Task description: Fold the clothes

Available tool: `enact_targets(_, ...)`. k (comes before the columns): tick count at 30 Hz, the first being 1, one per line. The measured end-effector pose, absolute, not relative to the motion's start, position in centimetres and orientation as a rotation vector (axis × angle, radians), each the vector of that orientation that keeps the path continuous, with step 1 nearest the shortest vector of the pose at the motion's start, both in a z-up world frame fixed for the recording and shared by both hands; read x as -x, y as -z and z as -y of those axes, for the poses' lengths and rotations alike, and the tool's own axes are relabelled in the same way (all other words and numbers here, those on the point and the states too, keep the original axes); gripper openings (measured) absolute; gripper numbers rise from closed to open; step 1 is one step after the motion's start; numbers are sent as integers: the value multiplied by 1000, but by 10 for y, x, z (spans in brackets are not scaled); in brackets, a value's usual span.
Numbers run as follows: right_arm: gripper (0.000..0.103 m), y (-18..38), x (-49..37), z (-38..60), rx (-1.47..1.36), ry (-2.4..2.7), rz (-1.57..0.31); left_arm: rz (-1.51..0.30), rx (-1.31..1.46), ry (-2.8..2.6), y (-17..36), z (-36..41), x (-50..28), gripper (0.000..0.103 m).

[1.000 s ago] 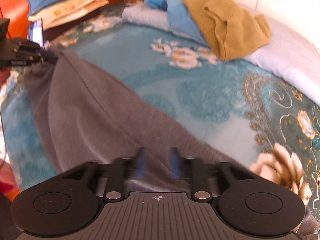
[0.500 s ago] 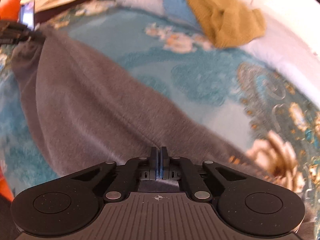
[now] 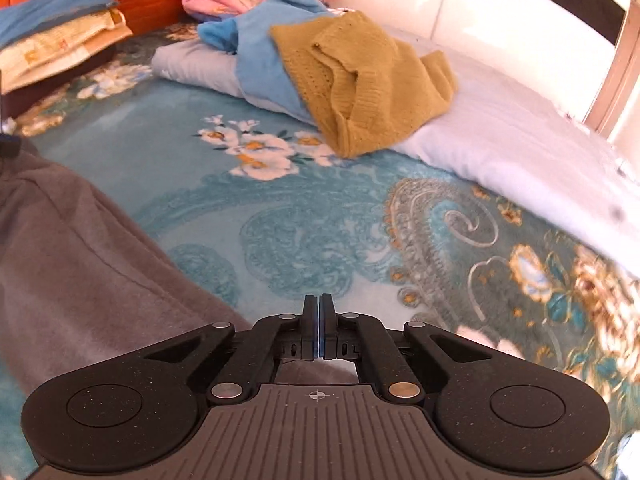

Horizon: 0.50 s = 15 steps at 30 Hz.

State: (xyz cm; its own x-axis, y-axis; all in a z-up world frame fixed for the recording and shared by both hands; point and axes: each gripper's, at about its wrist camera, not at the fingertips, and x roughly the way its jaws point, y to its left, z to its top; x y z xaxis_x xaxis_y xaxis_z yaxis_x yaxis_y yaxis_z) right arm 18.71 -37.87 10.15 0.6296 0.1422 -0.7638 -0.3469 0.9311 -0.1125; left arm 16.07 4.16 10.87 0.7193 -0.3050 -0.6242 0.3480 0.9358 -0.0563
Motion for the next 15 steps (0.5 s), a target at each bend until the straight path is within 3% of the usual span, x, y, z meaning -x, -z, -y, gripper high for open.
enact_targets(5, 2, -113, -157, 409, 137, -186, -785, -655, 43, 268, -109, -68, -127, 32)
enact_targets(7, 10, -115, -136, 433, 18, -98, -749, -650, 95, 240, -106, -77, -116, 37)
enact_targets(9, 28, -113, -112, 457, -99, -7, -718, -638, 127, 218, -103, -82, -108, 39)
enact_targets(10, 31, -110, -99, 469, -149, 34, -707, -636, 133, 205, -102, -84, -107, 44)
enact_targets(14, 36, -94, -53, 503, -282, 204, -708, -619, 171, 189, -101, -88, -116, 46)
enact_targets(15, 44, -90, -43, 510, -316, 237, -704, -615, 187, 194, -100, -88, -121, 46)
